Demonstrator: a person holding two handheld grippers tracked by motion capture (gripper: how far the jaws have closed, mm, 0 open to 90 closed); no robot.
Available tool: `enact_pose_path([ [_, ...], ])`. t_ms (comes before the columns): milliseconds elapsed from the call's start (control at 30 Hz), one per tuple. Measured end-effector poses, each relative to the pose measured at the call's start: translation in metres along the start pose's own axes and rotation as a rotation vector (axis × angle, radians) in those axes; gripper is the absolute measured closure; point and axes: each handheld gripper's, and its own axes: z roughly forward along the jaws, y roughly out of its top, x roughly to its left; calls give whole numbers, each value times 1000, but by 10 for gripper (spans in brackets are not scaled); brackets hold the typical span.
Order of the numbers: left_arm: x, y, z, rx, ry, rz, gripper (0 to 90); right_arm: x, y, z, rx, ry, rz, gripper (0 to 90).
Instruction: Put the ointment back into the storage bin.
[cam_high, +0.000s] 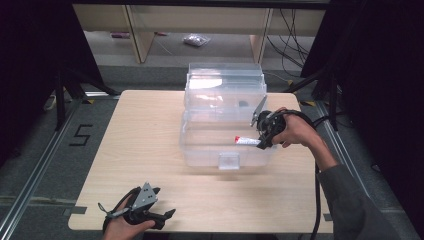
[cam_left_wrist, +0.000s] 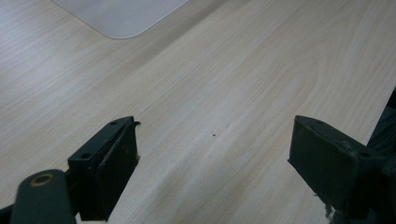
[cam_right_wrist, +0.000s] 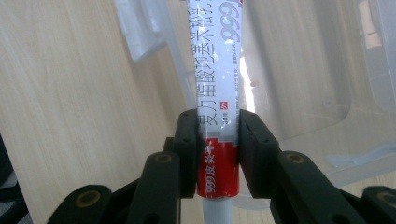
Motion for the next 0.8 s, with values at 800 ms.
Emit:
enact_pose_path([
  [800, 0, 0, 0, 5, -3, 3, 150, -21, 3, 27, 22, 15, 10, 709],
])
